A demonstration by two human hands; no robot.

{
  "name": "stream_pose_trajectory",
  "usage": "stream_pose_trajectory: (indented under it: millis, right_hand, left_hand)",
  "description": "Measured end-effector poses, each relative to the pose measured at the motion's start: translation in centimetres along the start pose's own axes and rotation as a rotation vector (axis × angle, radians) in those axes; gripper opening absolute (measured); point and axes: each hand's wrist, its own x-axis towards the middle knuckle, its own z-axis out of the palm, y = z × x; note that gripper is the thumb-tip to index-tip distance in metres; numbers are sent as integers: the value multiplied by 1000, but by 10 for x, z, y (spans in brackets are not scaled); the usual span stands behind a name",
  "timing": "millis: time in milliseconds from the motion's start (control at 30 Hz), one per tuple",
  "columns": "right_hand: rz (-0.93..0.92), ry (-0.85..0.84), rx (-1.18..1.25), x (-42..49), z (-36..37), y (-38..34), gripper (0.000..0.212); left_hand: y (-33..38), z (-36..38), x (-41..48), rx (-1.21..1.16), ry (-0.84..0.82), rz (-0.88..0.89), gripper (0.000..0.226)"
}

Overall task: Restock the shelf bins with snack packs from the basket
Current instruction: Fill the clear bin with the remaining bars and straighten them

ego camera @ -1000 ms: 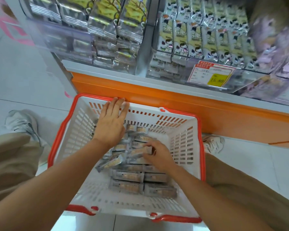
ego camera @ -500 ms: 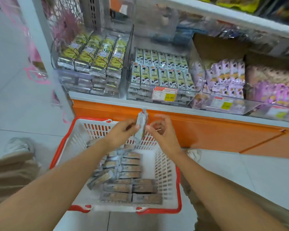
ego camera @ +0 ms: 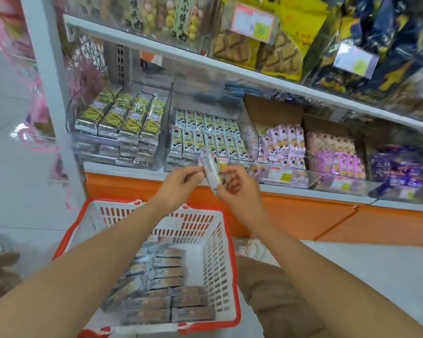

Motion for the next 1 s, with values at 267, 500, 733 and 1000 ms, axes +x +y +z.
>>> stream_pose_trajectory:
  millis: [267,500,733,1000]
  right_hand:
    - [106,184,-378,88,-42,-22,21]
    - [198,178,-669,153,-38,-13,24]
    - [231,240,-787,201,-33,-2,20]
    - [232,125,-1104,233,-16,10,31]
  left_hand:
    - [-18,-52,25,1114,278,495,43]
    - [-45,-64,31,1341,244,510,65]
    - [-67,-65,42,1249,300,599,87]
    - [-81,-60,50,1160,368,664,93]
